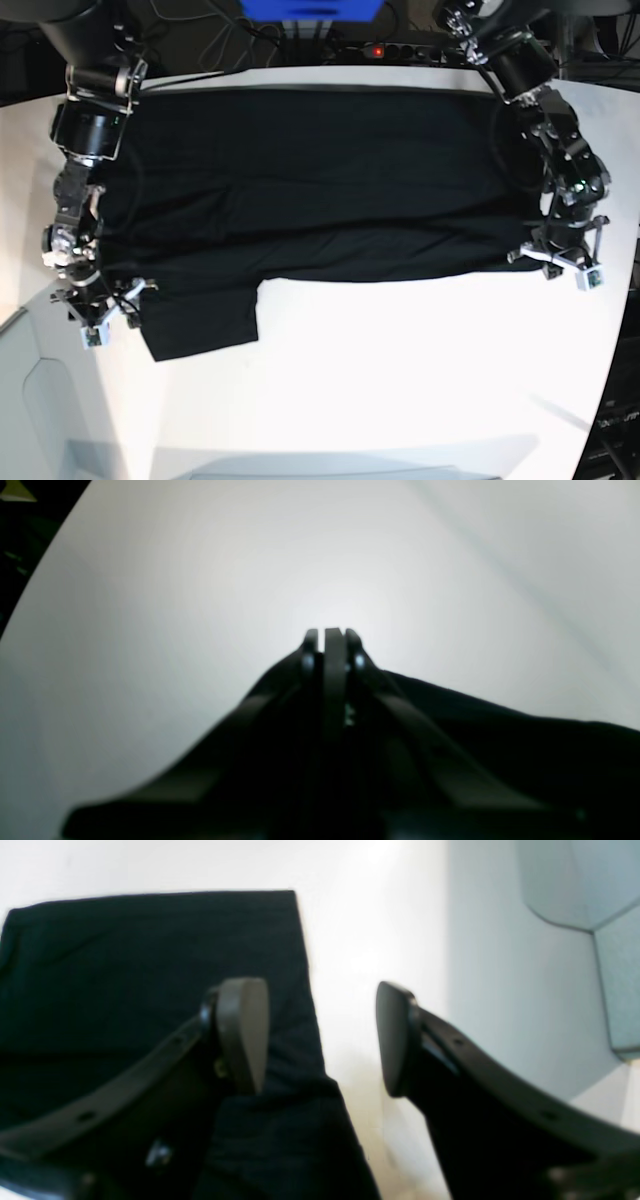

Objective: Fold the T-shirt properly
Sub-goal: 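Lift and fold the grasped edge over toward the shirt's collar edge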

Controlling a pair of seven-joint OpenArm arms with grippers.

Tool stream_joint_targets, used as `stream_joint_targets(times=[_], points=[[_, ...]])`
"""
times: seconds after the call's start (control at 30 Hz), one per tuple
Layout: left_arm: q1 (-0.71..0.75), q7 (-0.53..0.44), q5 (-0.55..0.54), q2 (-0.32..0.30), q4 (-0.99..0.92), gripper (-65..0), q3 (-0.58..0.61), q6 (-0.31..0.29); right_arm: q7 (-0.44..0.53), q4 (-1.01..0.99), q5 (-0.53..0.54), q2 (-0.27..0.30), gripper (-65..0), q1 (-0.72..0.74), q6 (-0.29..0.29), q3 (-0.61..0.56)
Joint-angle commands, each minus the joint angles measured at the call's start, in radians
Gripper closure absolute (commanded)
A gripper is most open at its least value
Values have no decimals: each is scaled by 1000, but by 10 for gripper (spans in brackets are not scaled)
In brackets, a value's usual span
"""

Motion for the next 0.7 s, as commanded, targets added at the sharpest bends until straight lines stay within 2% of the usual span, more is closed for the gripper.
stream_joint_targets(times=[0.0, 0.23, 0.4, 0.57, 0.67], points=[[-16, -23, -8, -12, 17, -1, -2, 0, 21, -4, 8, 17, -365, 45, 1, 0], [-16, -23, -8, -12, 14, -1, -2, 0, 19, -152, 8, 35, -378, 88, 1, 2], [-16, -23, -8, -12, 14, -1, -2, 0, 19, -149, 8, 35, -377, 59, 3, 2], [-16, -23, -6, -12, 13, -1, -2, 0, 6, -155, 6, 35, -377, 39, 82, 2], [-16, -23, -6, -12, 13, -1, -2, 0, -19, -157, 8, 35, -377, 38, 87, 2]])
